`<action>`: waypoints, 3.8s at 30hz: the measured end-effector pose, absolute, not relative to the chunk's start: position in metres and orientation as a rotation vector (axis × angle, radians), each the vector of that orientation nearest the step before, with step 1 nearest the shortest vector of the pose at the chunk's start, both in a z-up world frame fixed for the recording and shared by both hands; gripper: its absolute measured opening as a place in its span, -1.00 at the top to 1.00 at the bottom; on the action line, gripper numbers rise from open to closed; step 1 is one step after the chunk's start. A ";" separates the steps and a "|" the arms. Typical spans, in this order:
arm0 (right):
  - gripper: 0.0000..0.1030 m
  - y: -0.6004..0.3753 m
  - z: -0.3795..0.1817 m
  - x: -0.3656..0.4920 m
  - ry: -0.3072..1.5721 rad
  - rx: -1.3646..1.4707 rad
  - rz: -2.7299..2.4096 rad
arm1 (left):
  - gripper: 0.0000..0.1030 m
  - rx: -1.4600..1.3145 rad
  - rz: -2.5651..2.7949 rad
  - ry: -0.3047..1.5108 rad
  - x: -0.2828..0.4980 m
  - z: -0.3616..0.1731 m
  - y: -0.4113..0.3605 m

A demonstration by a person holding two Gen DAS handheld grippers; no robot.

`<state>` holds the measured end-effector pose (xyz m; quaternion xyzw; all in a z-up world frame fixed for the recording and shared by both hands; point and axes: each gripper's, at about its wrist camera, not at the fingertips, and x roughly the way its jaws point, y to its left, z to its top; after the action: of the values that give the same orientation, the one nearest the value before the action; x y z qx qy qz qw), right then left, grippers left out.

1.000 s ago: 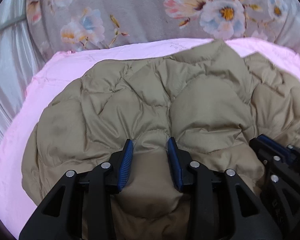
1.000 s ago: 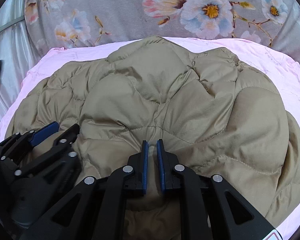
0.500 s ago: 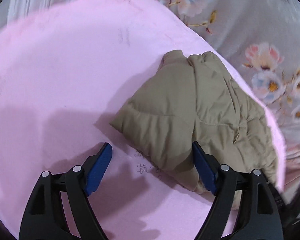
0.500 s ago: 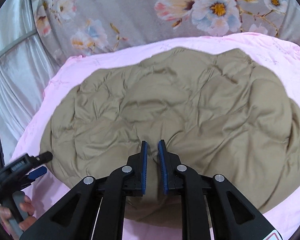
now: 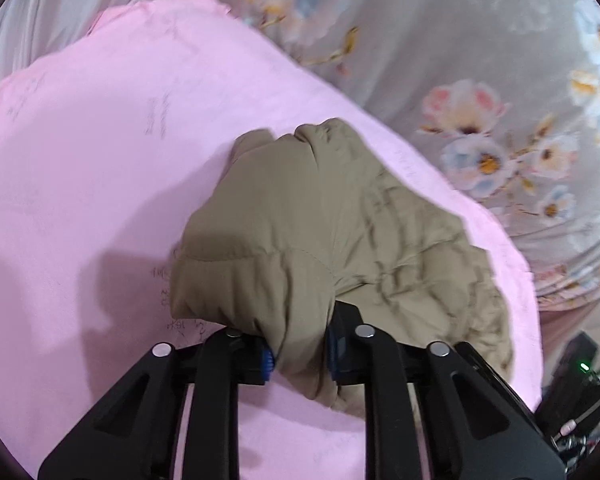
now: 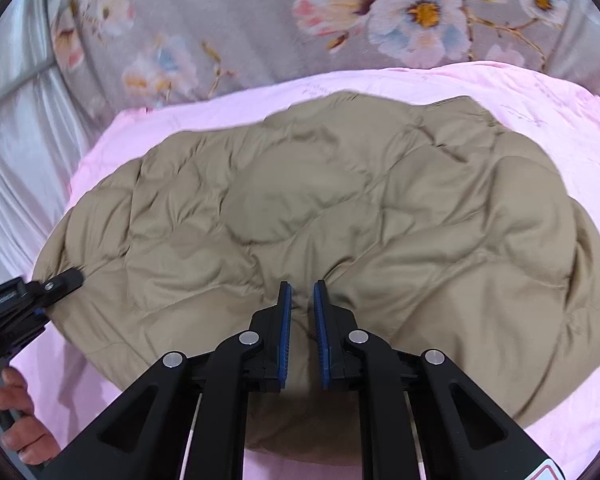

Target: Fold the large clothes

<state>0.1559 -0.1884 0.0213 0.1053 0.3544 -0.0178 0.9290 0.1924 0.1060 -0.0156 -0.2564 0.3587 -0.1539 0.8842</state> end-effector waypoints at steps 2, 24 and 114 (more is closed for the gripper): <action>0.76 -0.189 0.023 0.153 0.752 0.216 -0.035 | 0.70 -0.510 -0.368 0.706 0.174 0.003 0.117; 0.85 -0.162 0.022 0.026 0.807 0.470 0.290 | 0.71 -0.012 -0.529 0.572 0.059 0.088 -0.019; 0.53 -0.247 -0.017 0.104 0.722 0.522 0.135 | 0.22 0.087 -0.113 0.594 0.195 0.016 -0.053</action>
<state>0.1036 -0.2469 -0.0174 0.2523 0.3491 0.0654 0.9001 0.1950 -0.0531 0.0157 0.0426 0.2925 -0.0555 0.9537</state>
